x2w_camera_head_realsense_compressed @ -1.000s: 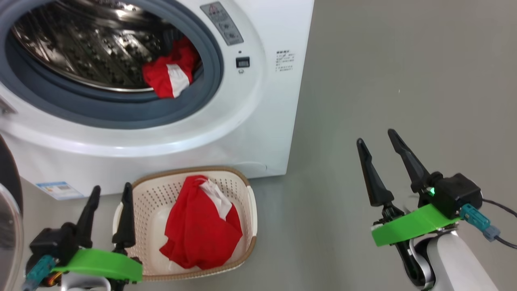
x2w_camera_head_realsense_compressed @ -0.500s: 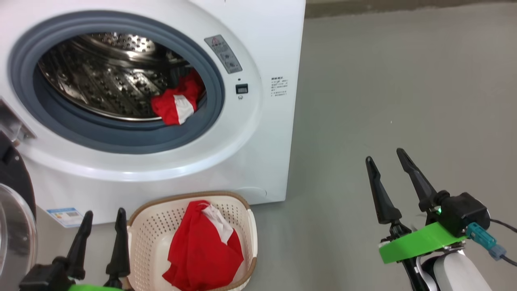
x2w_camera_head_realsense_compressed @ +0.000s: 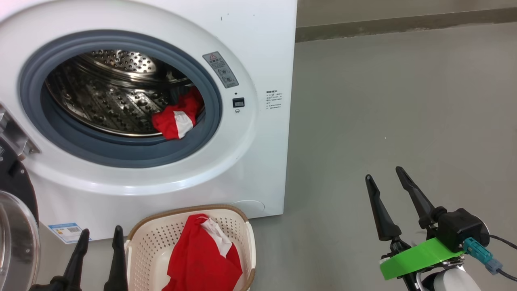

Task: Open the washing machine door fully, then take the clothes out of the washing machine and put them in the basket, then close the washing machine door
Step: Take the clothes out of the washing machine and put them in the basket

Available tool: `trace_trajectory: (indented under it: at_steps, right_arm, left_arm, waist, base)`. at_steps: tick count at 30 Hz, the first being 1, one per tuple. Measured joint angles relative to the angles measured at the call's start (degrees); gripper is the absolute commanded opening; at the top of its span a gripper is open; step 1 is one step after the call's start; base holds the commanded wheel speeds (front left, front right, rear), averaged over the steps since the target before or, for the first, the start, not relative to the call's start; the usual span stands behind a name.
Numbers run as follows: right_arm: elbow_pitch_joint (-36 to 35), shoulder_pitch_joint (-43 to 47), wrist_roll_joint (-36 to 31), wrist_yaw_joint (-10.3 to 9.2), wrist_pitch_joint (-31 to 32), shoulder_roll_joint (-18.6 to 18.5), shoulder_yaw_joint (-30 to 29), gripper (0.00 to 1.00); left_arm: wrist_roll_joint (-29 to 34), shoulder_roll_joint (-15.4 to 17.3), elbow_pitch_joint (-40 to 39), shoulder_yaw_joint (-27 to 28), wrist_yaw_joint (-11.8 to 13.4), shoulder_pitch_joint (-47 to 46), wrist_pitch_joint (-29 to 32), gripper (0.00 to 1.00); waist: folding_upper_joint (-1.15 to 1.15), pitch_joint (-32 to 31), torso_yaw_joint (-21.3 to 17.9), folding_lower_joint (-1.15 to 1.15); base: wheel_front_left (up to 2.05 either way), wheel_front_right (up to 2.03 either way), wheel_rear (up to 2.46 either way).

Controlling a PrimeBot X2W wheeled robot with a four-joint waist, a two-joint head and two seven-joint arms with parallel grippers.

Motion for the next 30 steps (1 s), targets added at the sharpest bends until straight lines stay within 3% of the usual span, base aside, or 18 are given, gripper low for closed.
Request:
trace_trajectory:
  at_steps: [21, 30]
  right_arm:
    - [0.0, 0.8, 0.0, 0.00, 0.0, 0.0, 0.7, 1.00]
    - [-1.0, 0.4, 0.0, 0.00, 0.0, 0.0, 0.7, 1.00]
  left_arm:
    - [0.5, -0.5, 0.3, 0.2, 0.0, 0.8, 0.0, 1.00]
    - [0.4, 0.6, 2.7, -0.8, -0.1, -5.4, 0.0, 1.00]
  waist:
    - [0.00, 0.7, -0.3, 0.00]
    - [0.00, 4.2, 0.1, 0.00]
  base:
    - [0.00, 0.00, 0.00]
    - [0.00, 0.00, 0.00]
